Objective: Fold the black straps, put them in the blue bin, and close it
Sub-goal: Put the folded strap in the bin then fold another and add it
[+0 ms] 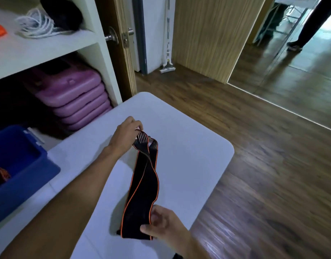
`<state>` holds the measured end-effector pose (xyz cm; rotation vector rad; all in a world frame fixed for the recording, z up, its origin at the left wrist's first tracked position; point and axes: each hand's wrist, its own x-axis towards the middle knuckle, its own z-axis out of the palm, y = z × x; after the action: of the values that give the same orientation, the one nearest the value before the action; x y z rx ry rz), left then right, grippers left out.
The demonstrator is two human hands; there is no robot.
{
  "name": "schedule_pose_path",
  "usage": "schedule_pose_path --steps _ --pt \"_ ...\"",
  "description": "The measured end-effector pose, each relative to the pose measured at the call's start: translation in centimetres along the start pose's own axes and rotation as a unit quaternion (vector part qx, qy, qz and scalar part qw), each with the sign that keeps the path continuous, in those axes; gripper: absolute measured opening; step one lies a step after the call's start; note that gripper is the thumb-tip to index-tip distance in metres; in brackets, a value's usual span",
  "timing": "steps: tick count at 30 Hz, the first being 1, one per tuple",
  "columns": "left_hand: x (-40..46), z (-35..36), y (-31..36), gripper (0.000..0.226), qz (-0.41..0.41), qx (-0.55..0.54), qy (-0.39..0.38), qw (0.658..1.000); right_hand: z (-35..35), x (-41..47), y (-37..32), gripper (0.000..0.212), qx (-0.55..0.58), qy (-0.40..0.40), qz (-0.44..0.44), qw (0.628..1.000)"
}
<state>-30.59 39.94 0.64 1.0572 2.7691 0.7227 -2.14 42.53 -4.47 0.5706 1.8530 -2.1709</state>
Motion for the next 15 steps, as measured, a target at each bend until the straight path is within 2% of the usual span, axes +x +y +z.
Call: schedule_pose_path --steps 2,5,7,11,13,15 --pt "0.1 0.2 0.1 0.010 0.031 -0.004 -0.011 0.999 1.1 0.0 1.4 0.015 -0.132 0.068 -0.048 0.988" --pt "0.5 0.3 -0.1 0.006 0.042 -0.041 -0.003 0.998 2.3 -0.3 3.5 0.013 -0.314 0.150 -0.125 0.929" --pt "0.8 0.0 -0.1 0.005 0.038 -0.086 0.007 0.996 3.3 -0.8 4.4 0.019 -0.330 0.182 -0.171 0.910" --pt "1.4 -0.7 -0.1 0.005 0.051 -0.126 0.011 0.991 4.6 -0.9 4.0 0.027 -0.289 0.197 -0.241 0.905" --pt "1.5 -0.4 -0.1 0.005 0.054 -0.131 -0.010 0.990 5.3 -0.7 3.9 0.025 -0.361 0.208 -0.243 0.876" --pt "1.6 0.4 -0.2 0.006 0.057 -0.132 -0.036 0.989 6.2 -0.1 3.6 0.023 -0.429 0.229 -0.203 0.850"
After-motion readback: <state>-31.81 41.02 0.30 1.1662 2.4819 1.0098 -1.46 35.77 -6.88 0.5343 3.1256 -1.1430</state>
